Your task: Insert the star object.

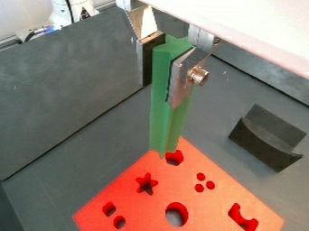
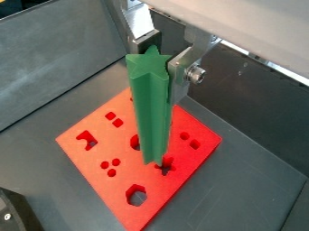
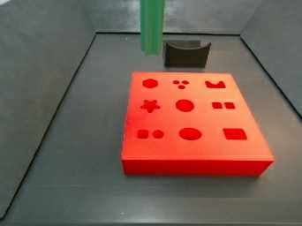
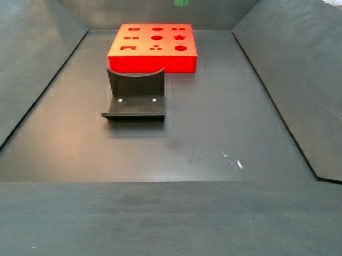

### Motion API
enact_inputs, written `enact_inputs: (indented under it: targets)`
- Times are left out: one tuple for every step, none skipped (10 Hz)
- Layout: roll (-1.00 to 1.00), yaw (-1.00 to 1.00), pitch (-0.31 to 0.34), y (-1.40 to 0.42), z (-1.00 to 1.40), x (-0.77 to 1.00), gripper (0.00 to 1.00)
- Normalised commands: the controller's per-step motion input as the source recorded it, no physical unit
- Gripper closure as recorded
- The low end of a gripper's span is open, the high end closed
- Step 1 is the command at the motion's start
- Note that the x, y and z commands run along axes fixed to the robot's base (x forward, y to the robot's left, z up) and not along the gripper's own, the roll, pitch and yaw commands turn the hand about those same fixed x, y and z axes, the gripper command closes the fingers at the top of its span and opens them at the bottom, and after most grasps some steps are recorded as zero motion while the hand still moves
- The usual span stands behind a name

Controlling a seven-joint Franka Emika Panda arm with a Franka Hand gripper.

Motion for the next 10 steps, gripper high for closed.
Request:
enact_inputs:
  targets:
    - [-0.08,0.0,-0.007,0.0,-0.04,0.0,1.0]
    - [-0.01,0.0,0.0,0.0,0.0,0.0,1.0]
    - [0.0,0.0,-0.029,-0.05,-0.12,-0.15,1.0]
    - [0.06,0.25,0.0,-0.1,-0.25,0.16,1.0]
    - [0.08,0.5,0.0,-0.12,-0.37,0.3,1.0]
    - [0.05,0.01,-0.011,-0.3,-0.35,0.48,1.0]
    - [0.07,-0.32,-0.051,-0.43,-0.41,0.57,1.0]
    - [0.14,-0.58,-0.08,-0.42,-0.5,0.39,1.0]
    - [0.14,-0.75,-0.051,-0.38,-0.47,0.2,1.0]
    - [0.15,-0.8,-0.059,-0.34,-0.5,0.16,1.0]
